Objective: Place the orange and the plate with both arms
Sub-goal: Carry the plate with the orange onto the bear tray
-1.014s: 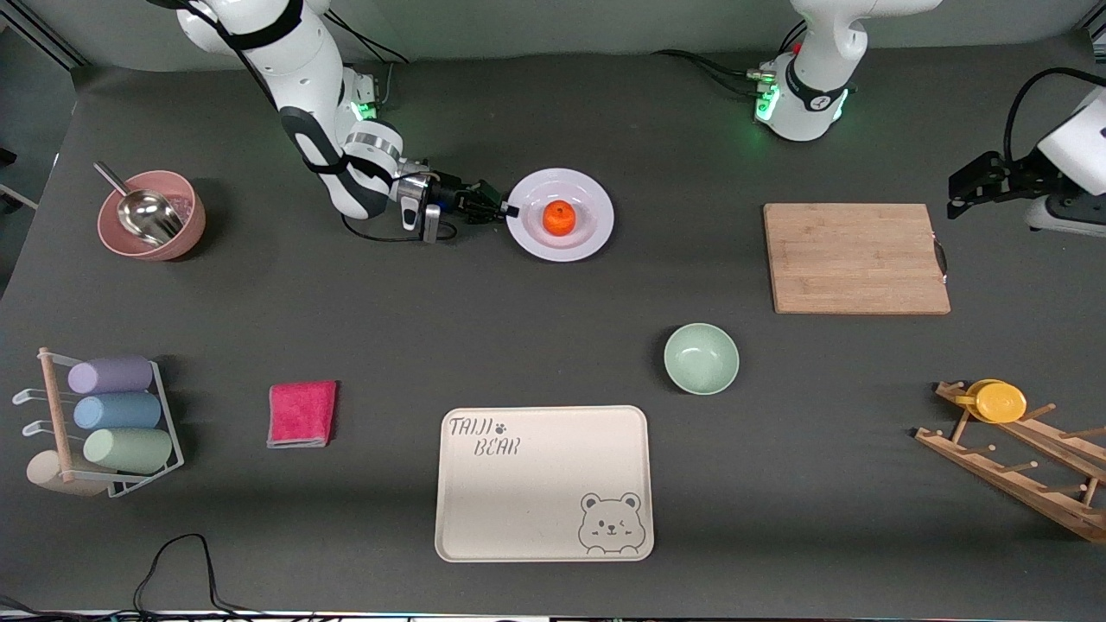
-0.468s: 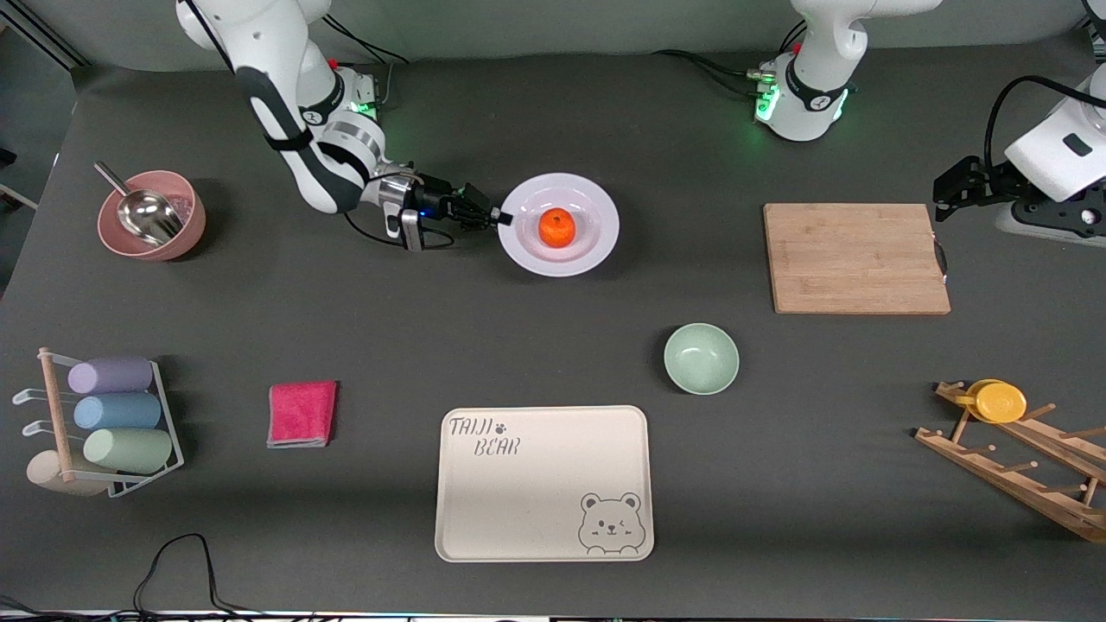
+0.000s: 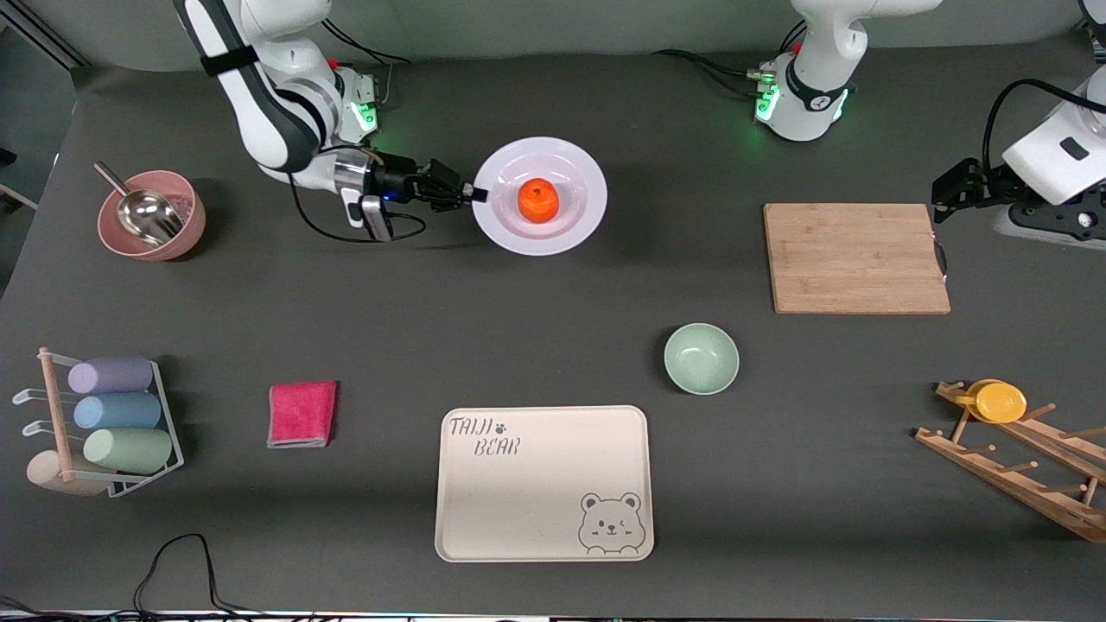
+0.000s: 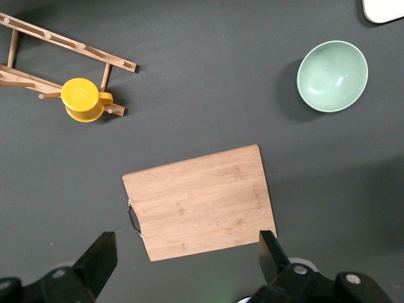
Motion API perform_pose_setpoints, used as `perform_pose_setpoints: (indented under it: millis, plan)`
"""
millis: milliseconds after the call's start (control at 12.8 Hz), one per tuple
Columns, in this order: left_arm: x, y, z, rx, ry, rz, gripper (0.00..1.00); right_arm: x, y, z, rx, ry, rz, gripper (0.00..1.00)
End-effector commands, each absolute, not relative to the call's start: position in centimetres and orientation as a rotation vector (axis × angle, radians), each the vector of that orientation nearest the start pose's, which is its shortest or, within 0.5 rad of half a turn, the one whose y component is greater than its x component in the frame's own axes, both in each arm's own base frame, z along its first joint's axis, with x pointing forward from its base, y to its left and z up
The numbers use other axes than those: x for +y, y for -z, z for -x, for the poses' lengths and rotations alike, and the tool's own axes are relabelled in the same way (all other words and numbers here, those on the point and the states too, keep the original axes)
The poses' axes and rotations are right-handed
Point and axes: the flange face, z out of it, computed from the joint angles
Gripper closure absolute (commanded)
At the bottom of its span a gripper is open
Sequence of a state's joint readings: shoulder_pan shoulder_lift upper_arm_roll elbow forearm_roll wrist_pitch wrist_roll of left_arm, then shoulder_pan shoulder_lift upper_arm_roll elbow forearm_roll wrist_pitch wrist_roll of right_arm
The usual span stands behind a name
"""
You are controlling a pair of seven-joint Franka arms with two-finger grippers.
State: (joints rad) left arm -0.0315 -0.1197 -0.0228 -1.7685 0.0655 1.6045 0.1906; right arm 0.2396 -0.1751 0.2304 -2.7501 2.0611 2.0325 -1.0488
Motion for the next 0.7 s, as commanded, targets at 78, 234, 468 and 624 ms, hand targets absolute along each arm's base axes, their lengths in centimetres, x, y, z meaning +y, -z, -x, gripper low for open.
perform_pose_setpoints:
  millis: [78, 234, 468, 624]
  plan:
    - [-2.2, -60.0, -52.0, 0.400, -0.070, 3.033, 0.00, 21.1, -30.0, -37.1, 0.155, 0.097, 1.770, 1.00]
    - [-2.3, -59.9, -52.0, 0.400, -0.072, 3.033, 0.00, 20.8, -30.2, -42.9, 0.152, 0.094, 1.774, 1.00]
    - [-2.3, -59.8, -52.0, 0.400, -0.077, 3.033, 0.00, 20.0, -29.3, -52.6, 0.146, 0.110, 1.776, 1.00]
    - [-2.3, -59.8, -52.1, 0.400, -0.075, 3.033, 0.00, 20.8, -29.1, -58.3, 0.156, 0.106, 1.755, 1.00]
